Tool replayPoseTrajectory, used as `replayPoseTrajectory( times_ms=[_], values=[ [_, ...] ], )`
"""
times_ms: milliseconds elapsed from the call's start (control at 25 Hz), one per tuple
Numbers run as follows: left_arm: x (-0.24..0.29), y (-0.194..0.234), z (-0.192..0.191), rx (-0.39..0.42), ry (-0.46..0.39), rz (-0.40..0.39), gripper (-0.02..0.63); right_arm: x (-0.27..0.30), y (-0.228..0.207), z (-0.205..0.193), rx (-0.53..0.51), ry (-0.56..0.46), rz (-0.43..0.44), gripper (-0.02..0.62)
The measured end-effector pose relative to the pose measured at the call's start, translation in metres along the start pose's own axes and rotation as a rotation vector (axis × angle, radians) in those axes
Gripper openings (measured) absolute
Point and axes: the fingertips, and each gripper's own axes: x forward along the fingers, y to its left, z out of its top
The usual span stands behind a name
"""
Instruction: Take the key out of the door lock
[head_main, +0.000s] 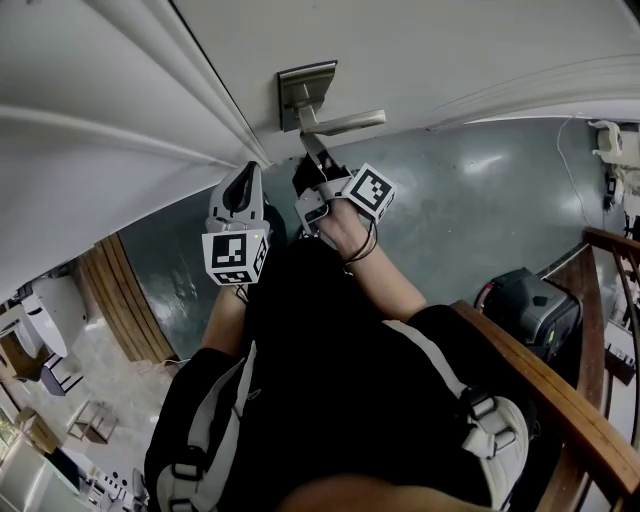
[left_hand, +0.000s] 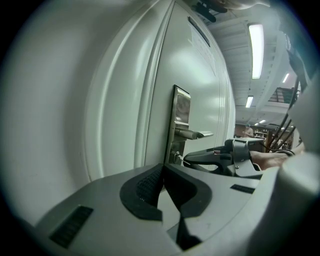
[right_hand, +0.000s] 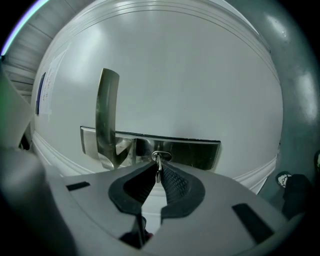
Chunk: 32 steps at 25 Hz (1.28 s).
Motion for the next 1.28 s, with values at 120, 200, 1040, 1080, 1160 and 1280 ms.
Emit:
replayPoseTrajectory(
  times_ms=[120, 200, 1040, 1080, 1160, 1280],
  values=[
    [0.0003, -0.0005, -0.0001, 0.003, 0.0, 0.0, 0.023, -0.0004, -0.0001, -0.0001, 0.005, -0.002, 0.006, 0.04],
    [0.0007, -0.0002, -0.0004, 0.002, 0.001, 0.001, 0.023, -0.0001, 0.0001, 0.0004, 0.003, -0.004, 0.012, 0.038],
    [0.0036, -0.0037, -0.0081, -0.015, 0.008, -0.003, 0.023, -0.002, -0.0015, 0.001, -0.058, 0.0, 0.015, 0.031],
    [0.0038, -0.0029, -0.008, -0.016, 0.008, -0.002, 0.023, -0.0014, -0.0013, 0.0012, -0.057, -0.001, 0.018, 0.031],
    [0.0036, -0.0021, -0.0074, -0.016, 0.008, -0.002, 0.023, -0.0008, -0.0005, 0.0014, -0.053, -0.003, 0.022, 0.031],
    [0.0014, -0.0032, -0.0072, -0.015, 0.008, -0.002, 0.023, -0.0024, -0.0002, 0.0008, -0.054, -0.004, 0.017, 0.031]
  ],
)
